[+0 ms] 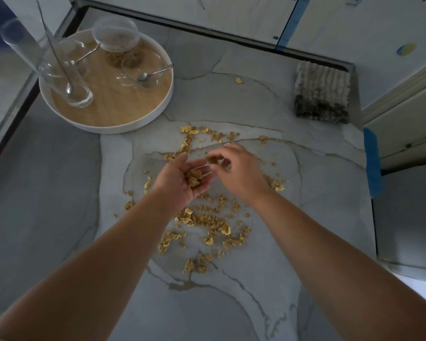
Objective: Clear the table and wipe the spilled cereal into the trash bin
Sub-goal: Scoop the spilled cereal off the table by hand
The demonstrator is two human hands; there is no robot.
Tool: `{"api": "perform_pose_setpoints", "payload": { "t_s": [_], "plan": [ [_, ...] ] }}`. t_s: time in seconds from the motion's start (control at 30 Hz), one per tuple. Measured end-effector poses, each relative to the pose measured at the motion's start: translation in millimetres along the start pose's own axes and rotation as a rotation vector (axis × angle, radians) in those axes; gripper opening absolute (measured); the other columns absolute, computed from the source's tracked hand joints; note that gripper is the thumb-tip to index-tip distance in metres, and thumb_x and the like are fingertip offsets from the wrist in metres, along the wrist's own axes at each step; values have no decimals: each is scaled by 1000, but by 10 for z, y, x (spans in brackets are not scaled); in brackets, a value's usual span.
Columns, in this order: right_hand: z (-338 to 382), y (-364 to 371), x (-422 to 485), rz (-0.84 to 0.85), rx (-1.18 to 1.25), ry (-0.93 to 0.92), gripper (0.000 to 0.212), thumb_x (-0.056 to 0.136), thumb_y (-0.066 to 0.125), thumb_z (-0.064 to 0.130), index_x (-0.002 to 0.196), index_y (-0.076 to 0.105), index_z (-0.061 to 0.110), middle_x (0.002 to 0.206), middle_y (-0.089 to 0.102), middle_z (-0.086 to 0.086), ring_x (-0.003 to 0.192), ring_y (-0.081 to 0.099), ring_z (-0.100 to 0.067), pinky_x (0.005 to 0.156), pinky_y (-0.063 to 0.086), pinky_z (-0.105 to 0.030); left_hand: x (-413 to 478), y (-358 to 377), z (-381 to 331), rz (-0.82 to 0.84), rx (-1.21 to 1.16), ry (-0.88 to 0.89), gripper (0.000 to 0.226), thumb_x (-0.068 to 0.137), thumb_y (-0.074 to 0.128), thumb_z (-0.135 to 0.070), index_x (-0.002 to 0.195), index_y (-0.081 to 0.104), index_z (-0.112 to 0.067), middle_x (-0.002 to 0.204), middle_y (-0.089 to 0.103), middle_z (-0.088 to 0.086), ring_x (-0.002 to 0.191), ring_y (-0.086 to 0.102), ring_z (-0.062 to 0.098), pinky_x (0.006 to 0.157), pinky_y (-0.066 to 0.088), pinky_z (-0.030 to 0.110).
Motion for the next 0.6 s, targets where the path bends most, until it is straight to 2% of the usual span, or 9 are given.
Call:
{"api": "perform_pose_setpoints", "payload": {
  "t_s": [0.1,0.23,0.3,0.33,0.43,0.53,0.6],
  "plan": [
    [228,113,-76,28,53,-74,30,83,65,17,113,64,13,103,61,-1,85,51,-6,72,34,-5,-77,-86,-11,26,-55,-16,37,96,42,-34,93,58,-1,79,60,12,68,61,21,56,58,29],
    [274,178,-181,1,98,-60,26,85,62,14,111,65,10,102,64,-1,85,54,-7,72,37,-6,-209,-395,-44,32,-128,-7,32,95,43,-22,74,56,-1,58,61,9,48,61,16,47,55,23],
    [238,208,-272,-5,71,-44,22,85,62,13,107,67,10,98,64,0,81,54,-7,72,41,-8,-276,-538,-77,34,-122,27,30,94,41,-17,71,55,-3,56,61,8,45,61,15,44,53,22],
    [230,246,-344,3,50,-53,20,85,63,13,104,68,9,95,65,-2,77,55,-7,72,46,-13,-315,-611,-83,34,-117,43,27,93,41,-14,73,56,-3,56,63,8,46,61,15,44,53,22],
    [239,443,-638,167,-44,-103,19,84,63,19,99,69,9,89,65,-4,73,54,-10,72,53,-33,-421,-792,-64,54,-69,72,21,91,42,-9,82,61,-3,64,68,7,52,65,16,47,55,24],
    [279,677,-986,423,-161,-174,31,84,60,31,107,67,12,100,63,-4,84,56,-17,78,48,-33,-495,-912,6,71,-11,73,22,92,43,-11,85,63,-7,68,70,3,56,67,13,51,56,23],
    [311,755,-1148,500,-200,-219,38,81,66,33,114,65,15,107,61,-7,94,58,-23,80,46,-32,-526,-965,74,67,-12,60,22,92,44,-13,84,63,-8,67,69,3,56,66,13,50,56,23]
  ]
}}
Point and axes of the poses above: each hand's wrist, its own x-axis towards the middle knuckle, its own y-axis out of the palm, z = x × y, the point moved 6 cm from there along x, towards the middle knuckle
